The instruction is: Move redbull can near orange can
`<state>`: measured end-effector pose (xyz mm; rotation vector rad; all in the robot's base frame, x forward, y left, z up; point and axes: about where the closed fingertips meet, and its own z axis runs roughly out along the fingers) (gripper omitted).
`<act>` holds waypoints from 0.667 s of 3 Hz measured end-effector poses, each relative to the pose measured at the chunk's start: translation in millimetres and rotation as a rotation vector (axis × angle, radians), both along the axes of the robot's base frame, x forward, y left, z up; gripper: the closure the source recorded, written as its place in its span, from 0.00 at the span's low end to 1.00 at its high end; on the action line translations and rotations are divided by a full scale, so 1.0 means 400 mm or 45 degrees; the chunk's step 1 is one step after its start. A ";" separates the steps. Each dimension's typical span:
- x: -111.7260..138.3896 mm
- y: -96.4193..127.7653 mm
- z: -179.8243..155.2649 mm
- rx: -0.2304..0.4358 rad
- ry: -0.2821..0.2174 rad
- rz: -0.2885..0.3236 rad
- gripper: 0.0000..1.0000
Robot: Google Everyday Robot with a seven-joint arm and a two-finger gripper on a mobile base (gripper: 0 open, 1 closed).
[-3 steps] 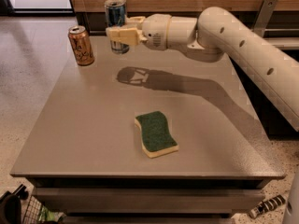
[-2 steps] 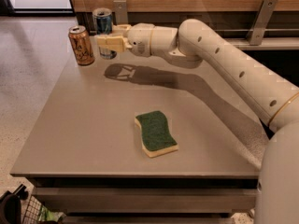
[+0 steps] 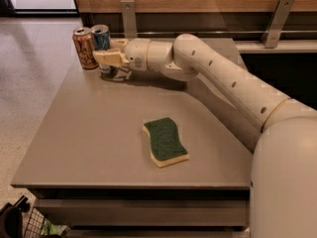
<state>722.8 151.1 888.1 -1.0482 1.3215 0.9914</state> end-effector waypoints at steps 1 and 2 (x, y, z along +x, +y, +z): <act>0.004 0.020 -0.043 -0.002 -0.012 -0.009 1.00; 0.002 0.027 -0.041 -0.001 -0.012 -0.003 0.82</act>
Offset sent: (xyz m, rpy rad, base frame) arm 0.0016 0.0070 -0.0152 -0.0016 -0.0080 -0.0060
